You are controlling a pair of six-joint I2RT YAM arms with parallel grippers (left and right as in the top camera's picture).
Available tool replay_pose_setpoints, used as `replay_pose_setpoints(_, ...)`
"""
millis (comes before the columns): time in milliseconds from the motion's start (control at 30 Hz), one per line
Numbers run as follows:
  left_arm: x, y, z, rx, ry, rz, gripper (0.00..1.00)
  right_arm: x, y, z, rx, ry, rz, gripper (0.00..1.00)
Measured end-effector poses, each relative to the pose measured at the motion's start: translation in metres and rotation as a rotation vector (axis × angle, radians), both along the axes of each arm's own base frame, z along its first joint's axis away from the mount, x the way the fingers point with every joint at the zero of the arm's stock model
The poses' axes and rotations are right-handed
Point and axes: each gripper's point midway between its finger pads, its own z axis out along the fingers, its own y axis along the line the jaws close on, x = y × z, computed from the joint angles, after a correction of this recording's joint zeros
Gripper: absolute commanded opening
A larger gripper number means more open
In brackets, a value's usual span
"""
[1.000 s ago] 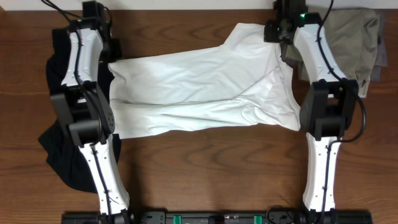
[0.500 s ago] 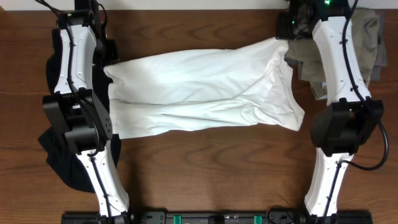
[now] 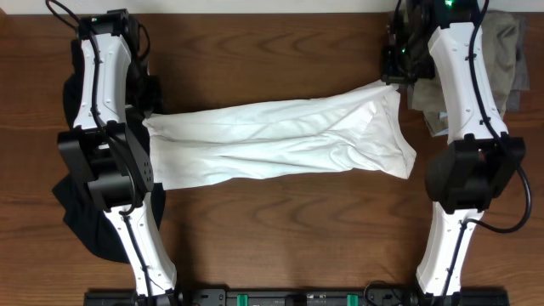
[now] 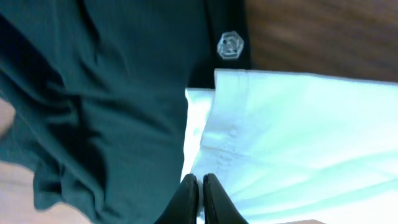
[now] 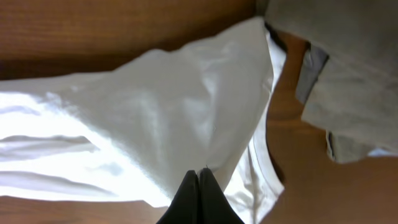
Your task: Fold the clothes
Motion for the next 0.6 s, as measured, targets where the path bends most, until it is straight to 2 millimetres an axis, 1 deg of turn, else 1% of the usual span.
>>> replay_pose_setpoints(133, -0.014, -0.002, 0.002, -0.007, 0.058, 0.010, 0.06, -0.009, -0.002, -0.001, -0.003, 0.037, -0.002, 0.01)
replay_pose_setpoints(267, -0.023, -0.003, 0.005, -0.010, 0.096, 0.020, 0.06, -0.020, -0.002, 0.000, -0.005, 0.079, -0.007, 0.01)
replay_pose_setpoints(467, -0.028, -0.004, 0.005, -0.011, 0.114, 0.028, 0.06, -0.035, -0.003, 0.004, -0.008, 0.127, -0.010, 0.01)
replay_pose_setpoints(600, -0.033, -0.005, 0.002, -0.014, 0.134, 0.027, 0.06, -0.038, -0.003, 0.004, -0.009, 0.139, -0.010, 0.01)
